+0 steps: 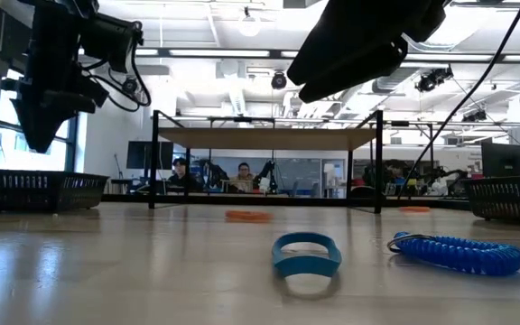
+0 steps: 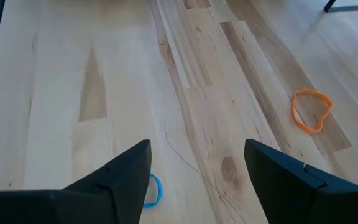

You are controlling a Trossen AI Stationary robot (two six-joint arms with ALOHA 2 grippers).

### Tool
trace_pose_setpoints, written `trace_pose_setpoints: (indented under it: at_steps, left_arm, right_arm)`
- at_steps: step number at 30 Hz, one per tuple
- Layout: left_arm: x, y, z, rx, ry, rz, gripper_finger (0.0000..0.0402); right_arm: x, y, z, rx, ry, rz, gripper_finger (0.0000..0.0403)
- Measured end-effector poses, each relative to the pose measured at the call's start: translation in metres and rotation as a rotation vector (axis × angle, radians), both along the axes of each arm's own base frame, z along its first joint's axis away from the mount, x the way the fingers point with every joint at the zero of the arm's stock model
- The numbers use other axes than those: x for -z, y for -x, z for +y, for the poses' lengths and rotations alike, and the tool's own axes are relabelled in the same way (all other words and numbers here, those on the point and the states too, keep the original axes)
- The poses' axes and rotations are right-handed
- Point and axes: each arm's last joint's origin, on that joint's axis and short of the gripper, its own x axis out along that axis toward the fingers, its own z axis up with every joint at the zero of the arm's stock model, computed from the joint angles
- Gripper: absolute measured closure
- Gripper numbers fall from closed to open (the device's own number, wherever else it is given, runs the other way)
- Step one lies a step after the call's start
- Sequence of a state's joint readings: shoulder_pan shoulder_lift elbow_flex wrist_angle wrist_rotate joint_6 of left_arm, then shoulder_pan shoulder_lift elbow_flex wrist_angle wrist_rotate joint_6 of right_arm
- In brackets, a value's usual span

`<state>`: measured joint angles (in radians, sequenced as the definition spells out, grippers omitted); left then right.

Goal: Pick & Place Office Desk Supplies
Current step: Put the orange rubber band into the top right black bin

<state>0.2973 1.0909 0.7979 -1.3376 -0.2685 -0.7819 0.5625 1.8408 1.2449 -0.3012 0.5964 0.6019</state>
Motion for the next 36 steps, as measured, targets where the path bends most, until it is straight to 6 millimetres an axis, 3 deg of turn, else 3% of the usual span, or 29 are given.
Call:
trace_pose_setpoints:
  at_steps: [8,13,17,21,27,32,36]
  left_arm:
    - [-0.015,0.008,-0.019,0.091,-0.119,-0.151,0.0287]
    - [-0.035,0.007,-0.042,0.272,-0.163,-0.476,0.0287]
    - [-0.052,-0.005,-0.067,0.485,-0.154,-0.758,0.0287]
    - [-0.062,-0.018,-0.093,0.655,-0.122,-0.931,0.0287]
    - [-0.055,-0.038,-0.126,0.795,-0.081,-0.968,0.0287]
    - [-0.038,-0.059,-0.147,0.839,-0.066,-0.942,0.0287]
    - [-0.029,-0.073,-0.162,0.861,-0.054,-0.964,0.0287]
  right_arm:
    - [0.000,-0.002,-0.004,0.009,0.003,-0.002,0.0156]
    - [0.000,-0.002,-0.004,0.011,-0.001,-0.002,0.0156]
    - [0.000,-0.002,-0.004,0.015,-0.003,0.006,0.0156]
    - [0.005,0.005,-0.008,0.057,-0.069,0.091,0.0156]
    - [0.004,0.004,-0.024,-0.010,-0.092,0.218,0.0156]
    - [0.005,-0.006,-0.040,-0.173,0.114,0.250,0.0156]
    - [0.004,-0.016,-0.061,-0.157,0.244,0.238,0.0156]
